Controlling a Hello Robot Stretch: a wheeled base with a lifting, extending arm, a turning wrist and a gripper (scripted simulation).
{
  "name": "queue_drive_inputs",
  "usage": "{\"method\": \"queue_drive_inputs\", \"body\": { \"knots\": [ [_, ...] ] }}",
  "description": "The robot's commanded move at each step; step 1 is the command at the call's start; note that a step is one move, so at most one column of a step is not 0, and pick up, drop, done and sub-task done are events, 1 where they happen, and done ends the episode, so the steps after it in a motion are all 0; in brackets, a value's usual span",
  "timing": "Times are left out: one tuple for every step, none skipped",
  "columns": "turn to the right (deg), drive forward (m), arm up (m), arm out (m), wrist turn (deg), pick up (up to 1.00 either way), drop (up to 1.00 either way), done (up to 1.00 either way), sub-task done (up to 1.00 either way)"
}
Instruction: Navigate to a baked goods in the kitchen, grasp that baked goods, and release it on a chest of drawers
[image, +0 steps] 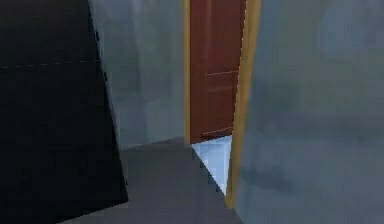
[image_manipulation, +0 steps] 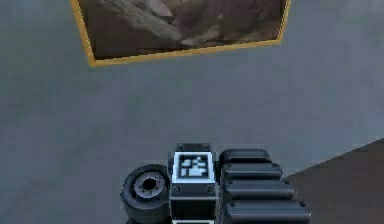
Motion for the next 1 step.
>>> {"method": "queue_drive_inputs", "body": {
  "knots": [
    [0.0,1.0,0.0,0.0,0.0,0.0,0.0,0.0,0.0]
  ]
}}
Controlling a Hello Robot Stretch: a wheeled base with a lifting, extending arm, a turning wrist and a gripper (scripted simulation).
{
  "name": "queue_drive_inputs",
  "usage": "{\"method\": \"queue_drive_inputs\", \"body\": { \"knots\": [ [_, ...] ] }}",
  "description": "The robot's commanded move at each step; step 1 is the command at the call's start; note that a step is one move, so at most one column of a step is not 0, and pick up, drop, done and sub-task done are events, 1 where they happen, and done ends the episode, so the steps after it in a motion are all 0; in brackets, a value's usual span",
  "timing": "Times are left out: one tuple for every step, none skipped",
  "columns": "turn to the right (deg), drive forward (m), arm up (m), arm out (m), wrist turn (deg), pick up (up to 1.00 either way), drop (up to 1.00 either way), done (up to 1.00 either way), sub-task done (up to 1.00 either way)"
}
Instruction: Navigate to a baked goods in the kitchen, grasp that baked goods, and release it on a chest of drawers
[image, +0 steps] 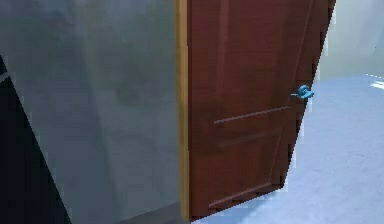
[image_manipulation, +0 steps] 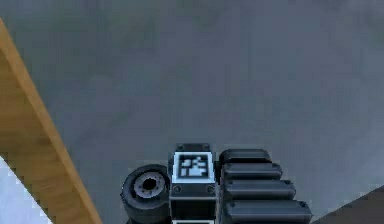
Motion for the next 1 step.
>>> {"method": "queue_drive_inputs", "body": {
  "knots": [
    [9.0,0.0,0.0,0.0,0.0,0.0,0.0,0.0,0.0]
  ]
}}
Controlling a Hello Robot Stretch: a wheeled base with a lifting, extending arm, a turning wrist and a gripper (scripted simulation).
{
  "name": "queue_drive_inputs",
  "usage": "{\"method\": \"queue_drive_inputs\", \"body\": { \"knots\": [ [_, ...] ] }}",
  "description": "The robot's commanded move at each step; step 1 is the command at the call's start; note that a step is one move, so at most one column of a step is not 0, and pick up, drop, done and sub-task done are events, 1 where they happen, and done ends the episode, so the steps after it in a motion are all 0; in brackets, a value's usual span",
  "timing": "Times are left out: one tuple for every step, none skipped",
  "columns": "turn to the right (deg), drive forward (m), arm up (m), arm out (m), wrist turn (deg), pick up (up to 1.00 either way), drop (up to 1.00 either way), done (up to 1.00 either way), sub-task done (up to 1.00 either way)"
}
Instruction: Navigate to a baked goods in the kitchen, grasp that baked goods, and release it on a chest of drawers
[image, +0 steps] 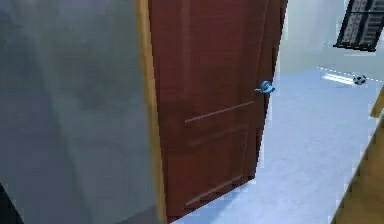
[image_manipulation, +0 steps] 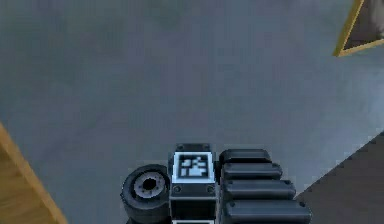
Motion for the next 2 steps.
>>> {"method": "queue_drive_inputs", "body": {
  "knots": [
    [0.0,0.25,0.0,0.0,0.0,0.0,0.0,0.0,0.0],
    [36.0,0.0,0.0,0.0,0.0,0.0,0.0,0.0,0.0]
  ]
}}
